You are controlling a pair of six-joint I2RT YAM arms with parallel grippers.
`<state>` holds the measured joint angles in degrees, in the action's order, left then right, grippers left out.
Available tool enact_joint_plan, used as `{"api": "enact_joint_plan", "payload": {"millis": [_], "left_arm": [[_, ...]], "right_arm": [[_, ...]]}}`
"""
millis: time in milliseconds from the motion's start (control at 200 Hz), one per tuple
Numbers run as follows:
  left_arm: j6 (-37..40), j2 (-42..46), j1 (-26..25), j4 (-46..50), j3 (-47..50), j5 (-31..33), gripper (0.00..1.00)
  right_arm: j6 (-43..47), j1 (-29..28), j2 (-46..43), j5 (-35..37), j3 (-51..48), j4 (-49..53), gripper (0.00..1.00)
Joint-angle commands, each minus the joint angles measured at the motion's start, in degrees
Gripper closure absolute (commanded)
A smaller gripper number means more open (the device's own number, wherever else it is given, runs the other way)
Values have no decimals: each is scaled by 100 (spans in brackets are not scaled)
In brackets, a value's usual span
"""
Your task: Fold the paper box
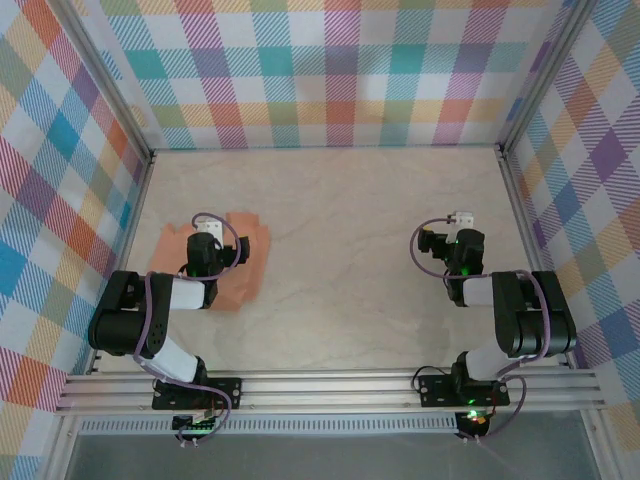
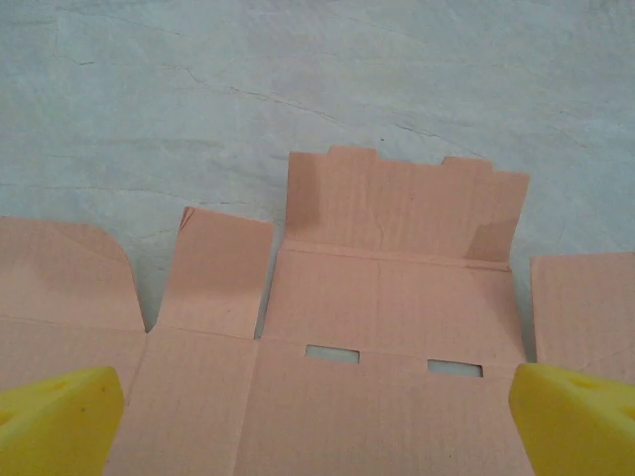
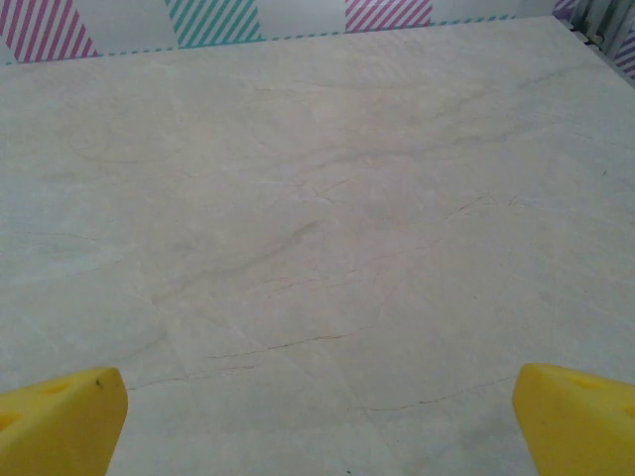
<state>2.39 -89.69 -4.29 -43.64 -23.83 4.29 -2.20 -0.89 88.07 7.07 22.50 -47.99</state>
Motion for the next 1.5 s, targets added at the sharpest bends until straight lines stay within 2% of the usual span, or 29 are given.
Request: {"api": "enact_joint_plan", "payload": {"millis": [0,745,820,885,995,1150,1295,1425,1495], "left_arm": [[-50,22,68,-113,-96,-47,0],[-45,50,69,-119,-91,-60,0],[65,396,-44,810,-404,13,0],[146,746,-203,1860,-853,242,0],[237,1195,-449,2575,-1125,630,0],[-192,1594,-618,4002,-1659,1019,0],[-684,1714,-1027,5060,-2127,1577,0],[-1046,1509,-1667,6212,-2674,2577,0],[-1136,1387,-2012,6617,-2900,2775,0]], "right_arm": [[-58,-28,-30,42,-35,-218,0],[-62,-34,-27,41,-44,-232,0],[-62,-42,-131,46,-13,-110,0],[-19,-43,-483,-26,79,395,0],[73,-89,-1111,-100,229,1127,0],[-184,-267,-1759,-273,511,2099,0],[1,-760,-2099,-387,915,2801,0],[242,-1349,-2228,-514,1206,3138,0],[338,-1716,-2223,-534,1348,3288,0]]}}
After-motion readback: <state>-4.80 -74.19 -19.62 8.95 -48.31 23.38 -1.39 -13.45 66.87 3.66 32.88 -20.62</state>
